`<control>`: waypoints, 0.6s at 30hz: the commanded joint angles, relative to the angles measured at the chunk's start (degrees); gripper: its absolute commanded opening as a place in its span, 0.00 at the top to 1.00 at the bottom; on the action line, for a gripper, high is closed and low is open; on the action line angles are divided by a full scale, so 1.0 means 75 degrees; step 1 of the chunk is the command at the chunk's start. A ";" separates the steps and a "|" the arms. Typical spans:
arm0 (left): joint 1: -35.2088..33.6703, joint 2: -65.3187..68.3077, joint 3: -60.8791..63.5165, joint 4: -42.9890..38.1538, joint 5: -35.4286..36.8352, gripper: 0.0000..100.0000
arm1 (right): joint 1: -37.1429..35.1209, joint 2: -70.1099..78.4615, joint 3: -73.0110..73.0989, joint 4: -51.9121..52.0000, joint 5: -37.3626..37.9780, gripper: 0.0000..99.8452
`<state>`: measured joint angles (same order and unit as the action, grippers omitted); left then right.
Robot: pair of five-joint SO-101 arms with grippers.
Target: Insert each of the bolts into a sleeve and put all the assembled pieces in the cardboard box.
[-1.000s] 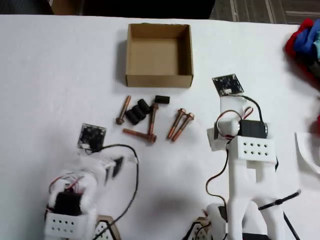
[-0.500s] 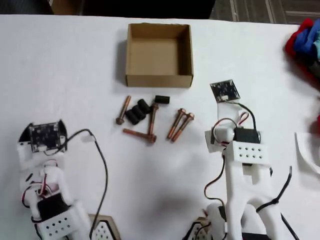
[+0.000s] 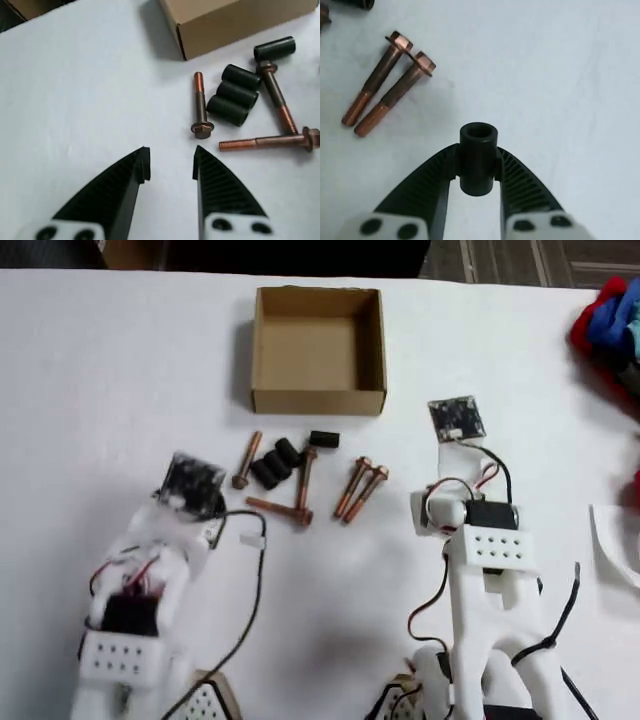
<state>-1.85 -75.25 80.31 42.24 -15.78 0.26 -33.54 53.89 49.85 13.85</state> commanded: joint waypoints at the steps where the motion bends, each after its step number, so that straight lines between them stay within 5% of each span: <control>1: 0.0504 0.2110 -0.1459 0.0293 -0.0117 0.84 | 0.0064 -0.0229 -0.0070 -0.0533 -0.0410 0.98; 13: 0.1911 0.8240 -0.5984 0.2321 -0.0223 0.84 | 0.0064 -0.0229 0.0047 -0.1565 -0.0457 0.98; 18: 0.2778 0.9284 -0.6652 0.2813 -0.2262 0.84 | 0.0111 -0.0229 0.0926 -0.2643 -0.1125 0.98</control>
<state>15.47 -8.79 34.59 61.23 -24.22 0.26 -33.54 58.73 34.46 8.57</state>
